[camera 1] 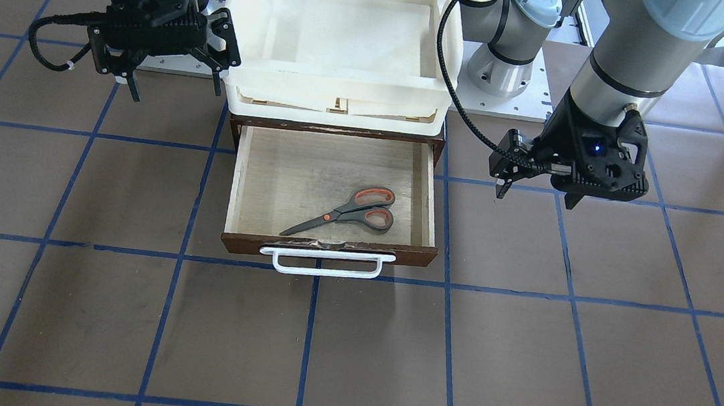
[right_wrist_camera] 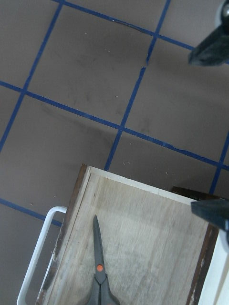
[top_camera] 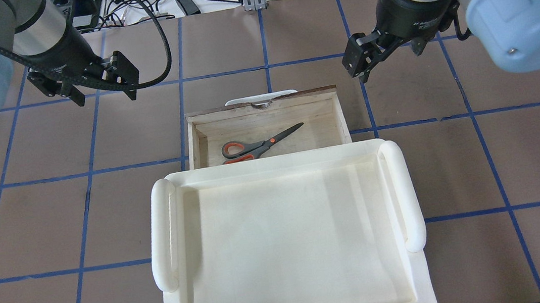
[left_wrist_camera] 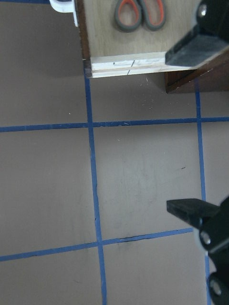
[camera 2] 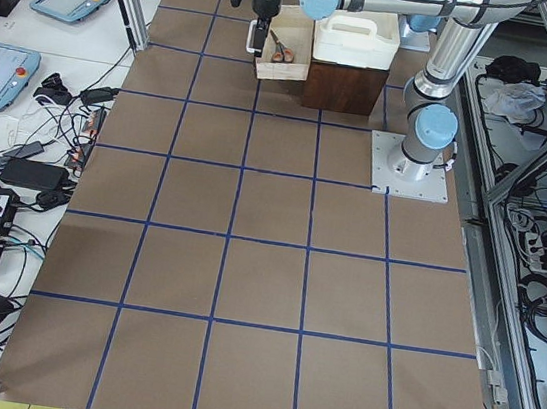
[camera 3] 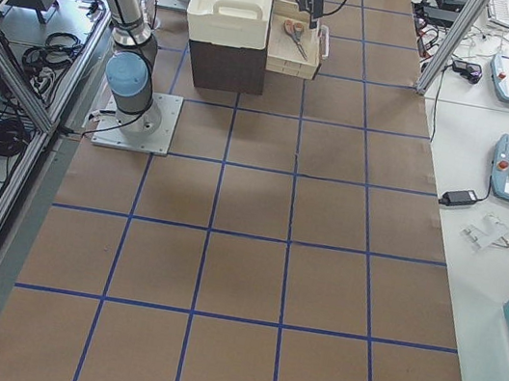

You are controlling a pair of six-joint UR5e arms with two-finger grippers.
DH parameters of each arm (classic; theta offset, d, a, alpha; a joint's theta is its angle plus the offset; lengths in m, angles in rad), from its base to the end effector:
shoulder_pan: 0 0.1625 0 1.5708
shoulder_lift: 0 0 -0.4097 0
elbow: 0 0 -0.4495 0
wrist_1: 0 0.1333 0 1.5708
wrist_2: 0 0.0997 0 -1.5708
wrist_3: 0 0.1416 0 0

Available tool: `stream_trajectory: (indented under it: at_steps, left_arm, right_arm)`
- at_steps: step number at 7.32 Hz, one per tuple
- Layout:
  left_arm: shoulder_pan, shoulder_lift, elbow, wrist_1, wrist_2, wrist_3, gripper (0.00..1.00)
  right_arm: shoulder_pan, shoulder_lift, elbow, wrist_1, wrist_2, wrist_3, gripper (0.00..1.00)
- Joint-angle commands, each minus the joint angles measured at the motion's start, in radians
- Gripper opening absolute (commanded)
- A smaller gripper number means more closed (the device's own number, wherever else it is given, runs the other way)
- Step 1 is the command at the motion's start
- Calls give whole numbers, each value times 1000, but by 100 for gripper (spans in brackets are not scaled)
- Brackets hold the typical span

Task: Put scissors in drawer and close it
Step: 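Move the left gripper over the drawer's white handle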

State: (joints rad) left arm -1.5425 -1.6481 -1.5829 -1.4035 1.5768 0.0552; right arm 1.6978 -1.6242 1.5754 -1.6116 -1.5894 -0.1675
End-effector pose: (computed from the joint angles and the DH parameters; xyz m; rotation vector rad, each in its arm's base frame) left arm -0.1157 -0.5933 0.3974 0.0417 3.1297 -0.1215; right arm 0.1979 -0.5182 0.4615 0.4562 -3.0845 0.1392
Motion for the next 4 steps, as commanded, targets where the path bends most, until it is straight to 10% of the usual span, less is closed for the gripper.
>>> stream_trajectory:
  at_steps: [1,4]
  left_arm:
    - [-63,-74,1,119,6,-100,100]
    - [-123,-172,21,216,11,-222,100]
  right_arm:
    - [-1,-3,-23,108,63,60,100]
    - [3,-22,-20,92,57,194,100]
